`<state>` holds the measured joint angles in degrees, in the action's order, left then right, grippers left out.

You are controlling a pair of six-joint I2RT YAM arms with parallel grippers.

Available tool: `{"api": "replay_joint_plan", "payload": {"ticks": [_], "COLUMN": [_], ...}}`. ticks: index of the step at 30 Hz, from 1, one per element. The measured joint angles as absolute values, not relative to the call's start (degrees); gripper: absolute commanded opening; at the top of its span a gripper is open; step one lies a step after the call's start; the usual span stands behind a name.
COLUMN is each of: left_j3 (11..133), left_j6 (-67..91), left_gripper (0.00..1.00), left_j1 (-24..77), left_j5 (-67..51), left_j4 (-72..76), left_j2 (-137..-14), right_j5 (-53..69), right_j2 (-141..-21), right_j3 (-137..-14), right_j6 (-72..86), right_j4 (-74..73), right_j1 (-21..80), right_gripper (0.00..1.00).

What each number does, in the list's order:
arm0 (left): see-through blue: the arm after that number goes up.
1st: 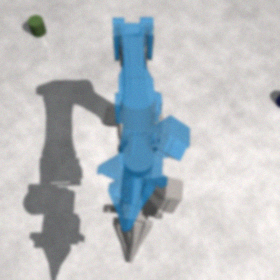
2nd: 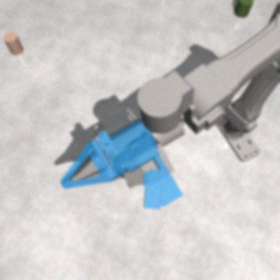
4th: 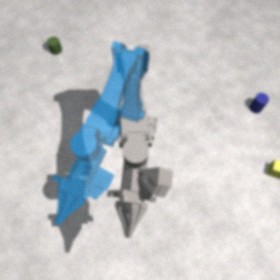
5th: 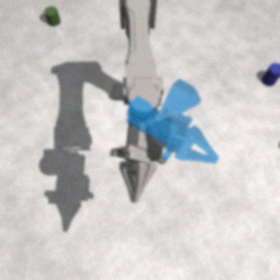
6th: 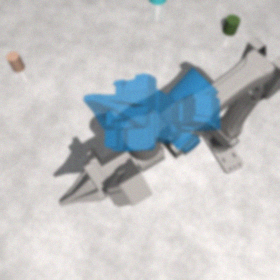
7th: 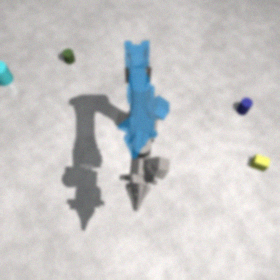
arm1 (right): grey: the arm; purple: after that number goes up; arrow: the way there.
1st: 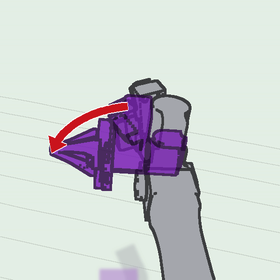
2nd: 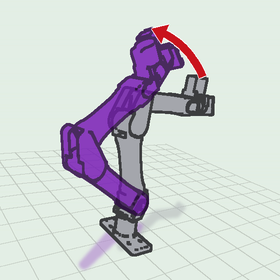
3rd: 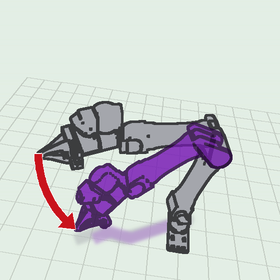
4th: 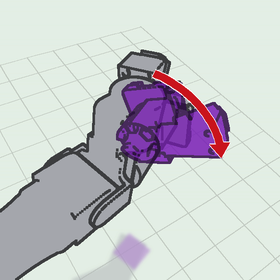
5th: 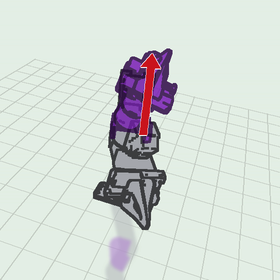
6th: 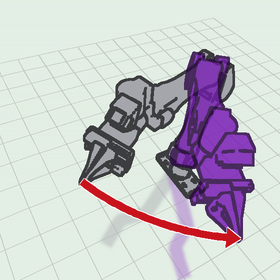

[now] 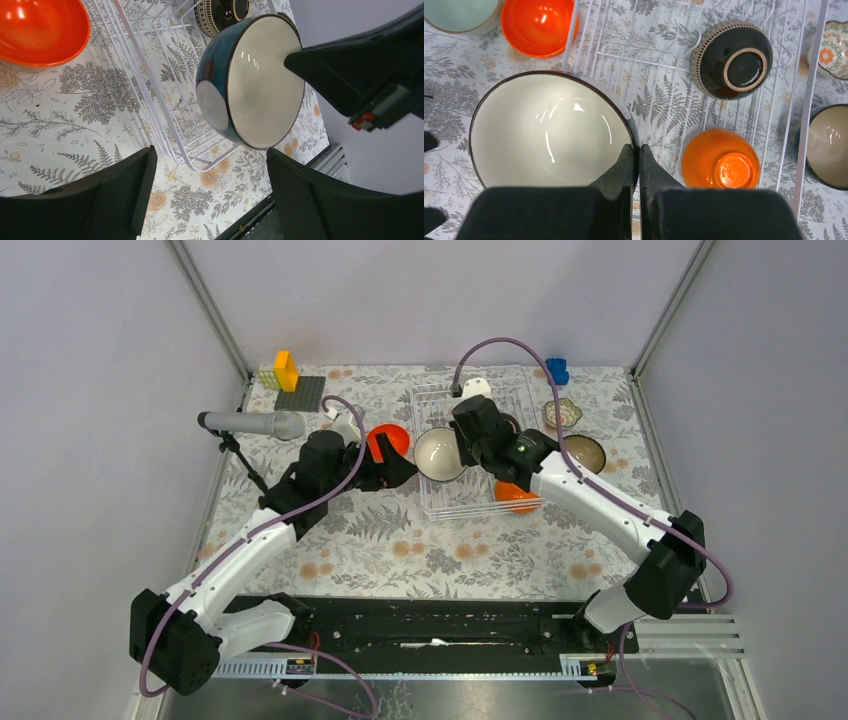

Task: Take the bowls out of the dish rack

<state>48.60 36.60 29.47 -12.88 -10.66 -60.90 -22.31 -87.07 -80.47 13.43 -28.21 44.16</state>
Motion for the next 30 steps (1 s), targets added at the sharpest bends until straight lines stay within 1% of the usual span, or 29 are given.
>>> {"api": "replay_joint_plan", "payload": {"ticks": [3,5,7,8,12,14,16,18,19,20,21,23,26,27,30], "left_j3": [49.2,49.5,49.8,49.8,49.8,49.8,49.6,48.9,48.2,47.4,46.9,45.8,43.7,43.1,41.0], "left_j6": [37.0,37.3,37.5,37.5,38.1,38.4,38.0,36.6,36.6,36.6,36.7,37.2,38.0,38.4,39.6], "left_gripper": [0.84,0.81,0.75,0.71,0.47,0.28,0.12,0.04,0.02,0.01,0.00,0.00,0.00,0.00,0.00], "left_j1": [29.5,29.5,29.5,29.5,29.5,29.6,29.5,29.6,29.8,29.9,30.0,30.0,30.0,30.0,30.0], "left_j5": [-12.8,-12.6,-12.0,-11.9,-10.1,-8.8,-7.0,-5.2,-4.3,-3.6,-3.3,-2.4,0.4,1.3,4.9], "left_j4": [-10.5,-10.6,-10.6,-10.6,-10.6,-10.6,-11.1,-12.7,-13.3,-13.7,-14.0,-14.2,-14.3,-14.4,-15.4], "left_j2": [-62.2,-62.9,-63.6,-63.7,-63.9,-63.9,-63.9,-63.9,-63.9,-64.0,-63.9,-63.4,-61.7,-60.9,-57.7], "right_j5": [-23.6,-24.6,-25.3,-25.6,-27.1,-28.2,-30.7,-32.7,-33.1,-33.6,-33.9,-33.5,-33.1,-32.8,-32.4], "right_j2": [-87.3,-87.5,-87.8,-87.9,-88.3,-88.6,-89.6,-90.9,-91.4,-91.8,-92.1,-92.3,-92.2,-91.9,-90.5], "right_j3": [-81.5,-82.0,-82.6,-82.8,-82.9,-83.0,-83.8,-85.4,-86.1,-86.6,-86.8,-86.8,-86.0,-85.0,-80.9], "right_j6": [13.3,13.3,13.2,13.1,13.0,12.6,12.0,11.5,11.3,11.1,10.8,10.7,10.5,10.3,10.2], "right_j4": [-28.2,-28.2,-28.2,-28.2,-28.2,-28.2,-28.1,-27.1,-26.7,-26.1,-25.8,-25.7,-23.6,-22.4,-19.6], "right_j1": [46.3,48.3,50.3,51.0,53.8,55.2,57.0,58.4,59.1,59.9,60.7,61.2,61.5,61.5,61.5], "right_gripper": [0.00,0.00,0.00,0.01,0.02,0.03,0.07,0.14,0.21,0.31,0.38,0.46,0.63,0.65,0.66]}}
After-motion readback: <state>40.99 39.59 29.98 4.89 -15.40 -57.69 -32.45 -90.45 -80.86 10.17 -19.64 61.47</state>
